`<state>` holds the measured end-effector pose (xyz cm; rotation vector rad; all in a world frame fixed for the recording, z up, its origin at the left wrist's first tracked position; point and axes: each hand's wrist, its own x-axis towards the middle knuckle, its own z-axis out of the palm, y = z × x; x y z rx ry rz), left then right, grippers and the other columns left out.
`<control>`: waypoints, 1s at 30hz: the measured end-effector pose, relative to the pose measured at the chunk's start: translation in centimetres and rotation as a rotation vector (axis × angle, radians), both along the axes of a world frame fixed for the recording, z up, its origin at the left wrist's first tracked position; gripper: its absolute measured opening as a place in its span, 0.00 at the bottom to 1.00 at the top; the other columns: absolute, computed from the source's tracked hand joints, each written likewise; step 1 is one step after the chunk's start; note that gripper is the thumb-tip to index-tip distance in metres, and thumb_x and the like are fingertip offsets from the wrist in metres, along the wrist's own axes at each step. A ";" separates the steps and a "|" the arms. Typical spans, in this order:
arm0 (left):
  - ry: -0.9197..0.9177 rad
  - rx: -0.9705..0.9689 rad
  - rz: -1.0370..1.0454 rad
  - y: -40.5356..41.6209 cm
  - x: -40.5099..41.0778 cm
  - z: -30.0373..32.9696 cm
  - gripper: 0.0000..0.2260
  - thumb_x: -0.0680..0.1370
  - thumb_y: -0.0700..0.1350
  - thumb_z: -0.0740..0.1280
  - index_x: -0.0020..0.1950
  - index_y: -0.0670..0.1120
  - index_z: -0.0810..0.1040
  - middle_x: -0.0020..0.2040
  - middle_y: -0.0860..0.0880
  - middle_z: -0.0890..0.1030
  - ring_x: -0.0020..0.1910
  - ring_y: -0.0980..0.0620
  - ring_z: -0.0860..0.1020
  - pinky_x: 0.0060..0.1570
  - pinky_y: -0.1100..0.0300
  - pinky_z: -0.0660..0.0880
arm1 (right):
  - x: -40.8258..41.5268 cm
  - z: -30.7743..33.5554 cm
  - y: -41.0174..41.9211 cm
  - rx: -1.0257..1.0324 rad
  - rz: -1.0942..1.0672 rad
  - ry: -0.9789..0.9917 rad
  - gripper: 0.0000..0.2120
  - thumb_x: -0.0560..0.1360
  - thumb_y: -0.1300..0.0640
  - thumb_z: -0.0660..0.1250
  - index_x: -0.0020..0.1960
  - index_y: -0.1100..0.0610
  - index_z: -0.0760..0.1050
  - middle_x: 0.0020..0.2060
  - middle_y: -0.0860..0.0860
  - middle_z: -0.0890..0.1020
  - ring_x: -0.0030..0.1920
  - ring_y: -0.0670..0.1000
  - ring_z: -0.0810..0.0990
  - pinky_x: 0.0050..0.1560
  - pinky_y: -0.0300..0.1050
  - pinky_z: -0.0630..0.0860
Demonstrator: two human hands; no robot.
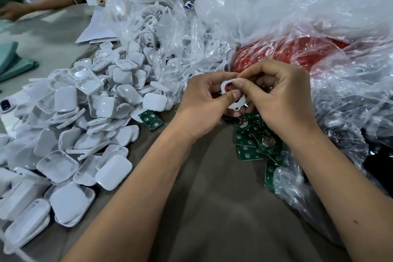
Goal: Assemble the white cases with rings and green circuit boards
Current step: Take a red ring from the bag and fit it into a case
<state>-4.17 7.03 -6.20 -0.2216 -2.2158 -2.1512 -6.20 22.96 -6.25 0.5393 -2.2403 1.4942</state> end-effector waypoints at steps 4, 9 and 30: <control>0.002 -0.035 -0.025 -0.3 0.0 0.0 0.12 0.79 0.31 0.68 0.59 0.43 0.83 0.42 0.42 0.85 0.35 0.49 0.83 0.36 0.59 0.80 | -0.2 0.0 0.2 -0.091 0.080 -0.118 0.05 0.74 0.61 0.79 0.45 0.61 0.84 0.32 0.52 0.85 0.25 0.49 0.82 0.26 0.40 0.77; 0.022 -0.074 -0.033 -0.2 0.0 -0.2 0.12 0.78 0.31 0.69 0.59 0.43 0.83 0.41 0.44 0.84 0.36 0.48 0.82 0.37 0.57 0.79 | -0.4 0.0 0.4 -0.194 0.126 -0.223 0.08 0.71 0.59 0.81 0.43 0.61 0.84 0.34 0.57 0.85 0.27 0.52 0.81 0.26 0.40 0.78; 0.078 -0.308 0.240 0.7 -0.2 -0.8 0.17 0.75 0.36 0.73 0.63 0.46 0.83 0.52 0.50 0.86 0.50 0.52 0.85 0.54 0.47 0.82 | 0.7 -0.7 -1.1 -0.058 -0.022 -0.111 0.03 0.76 0.63 0.76 0.45 0.61 0.83 0.32 0.51 0.85 0.26 0.49 0.84 0.28 0.51 0.83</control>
